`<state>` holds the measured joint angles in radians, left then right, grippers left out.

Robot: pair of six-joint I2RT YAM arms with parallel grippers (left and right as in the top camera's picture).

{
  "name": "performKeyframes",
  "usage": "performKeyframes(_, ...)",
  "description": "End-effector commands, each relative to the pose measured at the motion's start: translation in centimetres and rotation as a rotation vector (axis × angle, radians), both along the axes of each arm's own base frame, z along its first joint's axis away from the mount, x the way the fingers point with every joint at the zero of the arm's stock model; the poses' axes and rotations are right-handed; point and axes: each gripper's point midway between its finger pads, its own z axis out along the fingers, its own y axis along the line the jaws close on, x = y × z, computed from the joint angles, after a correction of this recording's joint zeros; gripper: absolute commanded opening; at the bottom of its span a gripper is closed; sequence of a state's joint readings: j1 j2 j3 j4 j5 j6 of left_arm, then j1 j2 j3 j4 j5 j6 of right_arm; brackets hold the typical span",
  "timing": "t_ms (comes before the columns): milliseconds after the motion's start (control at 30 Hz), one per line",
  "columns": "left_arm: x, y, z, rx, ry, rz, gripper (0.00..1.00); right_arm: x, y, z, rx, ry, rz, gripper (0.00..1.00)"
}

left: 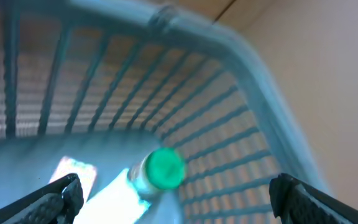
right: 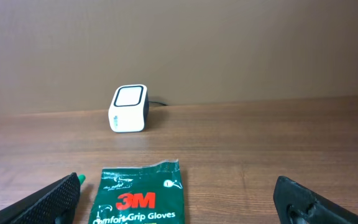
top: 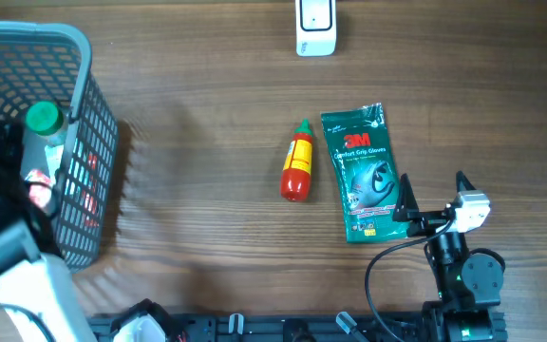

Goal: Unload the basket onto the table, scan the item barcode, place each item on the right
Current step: 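Reach the left gripper into the basket and grasp the pale toilet tissue pack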

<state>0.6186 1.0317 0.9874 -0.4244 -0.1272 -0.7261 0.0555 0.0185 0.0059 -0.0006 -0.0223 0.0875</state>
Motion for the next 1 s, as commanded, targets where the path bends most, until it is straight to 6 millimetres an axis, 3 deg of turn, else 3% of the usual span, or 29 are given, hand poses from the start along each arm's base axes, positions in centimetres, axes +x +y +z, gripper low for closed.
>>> performKeyframes(0,2.0,-0.7,-5.7,-0.357,-0.028,-0.141,1.0,-0.1,0.2,0.2,-0.008,-0.012,0.01,1.0)
performKeyframes(167,2.1,-1.9,-11.7,-0.618,0.059,-0.189,1.0,-0.1,0.2,0.2,-0.008,-0.012,0.01,1.0)
performKeyframes(333,1.1,-3.3,-15.5,-0.731,0.187,-0.161,1.0,-0.1,0.2,0.2,-0.008,-0.012,0.01,1.0)
performKeyframes(467,-0.5,-2.8,-18.6,-0.767,0.304,-0.073,1.0,-0.1,0.2,0.2,-0.008,-0.012,0.01,1.0)
performKeyframes(700,-1.3,-1.4,-21.1,-0.748,0.389,-0.004,1.0,-0.1,0.2,0.2,-0.008,-0.012,0.01,1.0)
performKeyframes(967,-0.4,0.0,-20.7,-0.668,0.363,-0.019,1.0,-0.1,0.2,0.2,-0.008,-0.012,0.01,1.0)
